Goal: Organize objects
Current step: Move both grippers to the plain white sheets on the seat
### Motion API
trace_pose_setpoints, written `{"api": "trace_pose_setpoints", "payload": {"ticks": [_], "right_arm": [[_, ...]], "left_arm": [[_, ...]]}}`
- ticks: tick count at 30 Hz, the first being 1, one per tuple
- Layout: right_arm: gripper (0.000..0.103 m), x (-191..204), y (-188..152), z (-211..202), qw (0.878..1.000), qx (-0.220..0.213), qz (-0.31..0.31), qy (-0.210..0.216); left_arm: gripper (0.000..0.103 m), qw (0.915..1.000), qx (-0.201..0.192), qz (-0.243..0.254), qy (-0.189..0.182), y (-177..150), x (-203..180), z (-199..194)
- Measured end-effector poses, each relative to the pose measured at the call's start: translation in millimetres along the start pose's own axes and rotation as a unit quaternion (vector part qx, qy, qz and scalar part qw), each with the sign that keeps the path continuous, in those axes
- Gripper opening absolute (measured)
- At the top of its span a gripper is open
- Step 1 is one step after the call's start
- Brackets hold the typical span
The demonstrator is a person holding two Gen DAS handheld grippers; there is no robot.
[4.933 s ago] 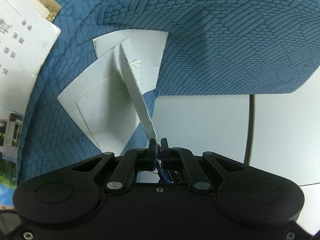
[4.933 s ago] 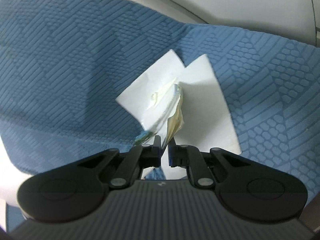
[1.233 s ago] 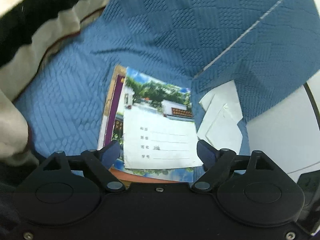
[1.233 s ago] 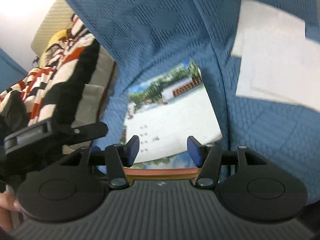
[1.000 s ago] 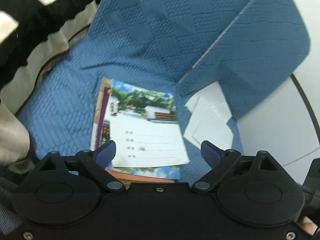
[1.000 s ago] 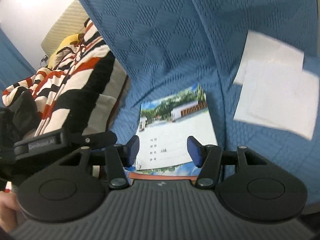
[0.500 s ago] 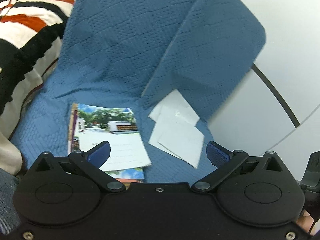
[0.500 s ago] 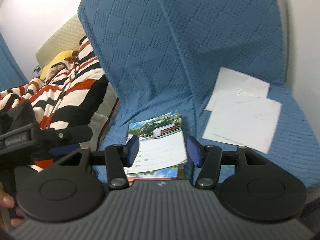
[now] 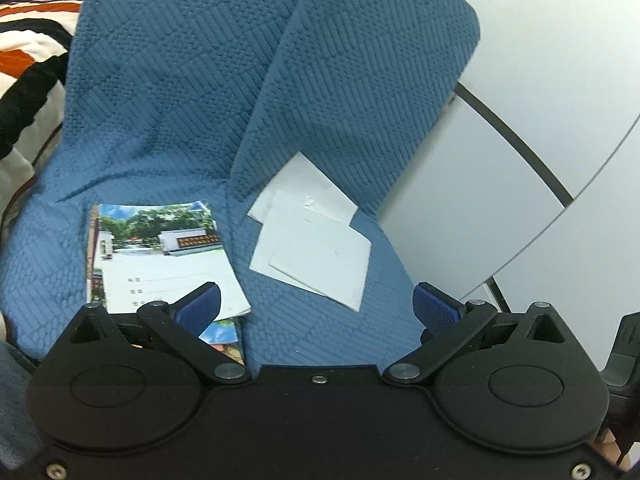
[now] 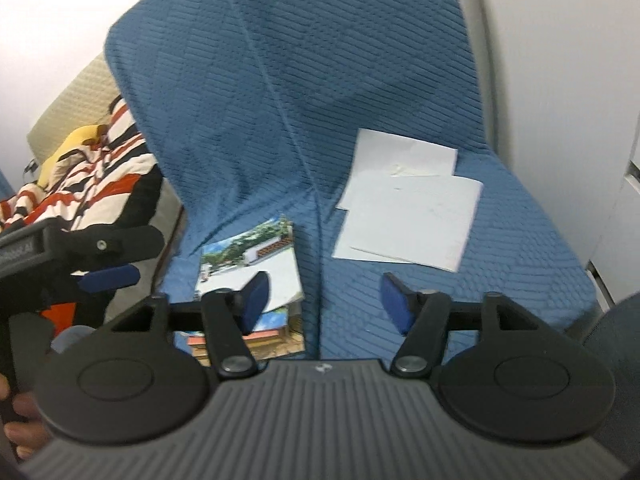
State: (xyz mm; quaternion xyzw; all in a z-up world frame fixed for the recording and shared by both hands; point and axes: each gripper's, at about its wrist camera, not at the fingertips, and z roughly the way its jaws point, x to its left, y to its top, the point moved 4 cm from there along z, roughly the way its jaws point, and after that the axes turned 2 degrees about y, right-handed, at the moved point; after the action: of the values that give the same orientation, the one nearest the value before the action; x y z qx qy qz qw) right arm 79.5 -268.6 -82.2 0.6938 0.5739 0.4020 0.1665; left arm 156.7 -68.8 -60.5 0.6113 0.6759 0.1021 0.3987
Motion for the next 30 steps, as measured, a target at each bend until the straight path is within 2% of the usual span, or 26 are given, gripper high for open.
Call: {"api": "trace_pose_setpoints", "payload": {"ticks": [1, 11, 15, 19, 30], "right_arm": [[0.084, -4, -1, -1, 1.0, -0.002, 0.003, -0.004], [0.083, -29, -11, 7, 0.999, 0.006, 0.023, -0.033], [0.083, -35, -12, 12, 0.999, 0.005, 0.024, -0.04], [0.083, -43, -13, 18, 0.999, 0.004, 0.024, -0.045], [0.083, -70, -16, 56, 0.997, 0.014, 0.027, -0.073]], "left_arm": [[0.102, 1.0, 0.001, 0.001, -0.001, -1, -2, 2], [0.102, 0.9996, 0.016, 0.023, -0.006, -11, -11, 40], [0.102, 0.9994, 0.02, 0.017, -0.022, -15, -8, 54], [0.102, 0.9994, 0.014, 0.031, -0.007, -16, -8, 66], [0.102, 0.9985, 0.015, 0.053, -0.005, -7, -12, 108]]}}
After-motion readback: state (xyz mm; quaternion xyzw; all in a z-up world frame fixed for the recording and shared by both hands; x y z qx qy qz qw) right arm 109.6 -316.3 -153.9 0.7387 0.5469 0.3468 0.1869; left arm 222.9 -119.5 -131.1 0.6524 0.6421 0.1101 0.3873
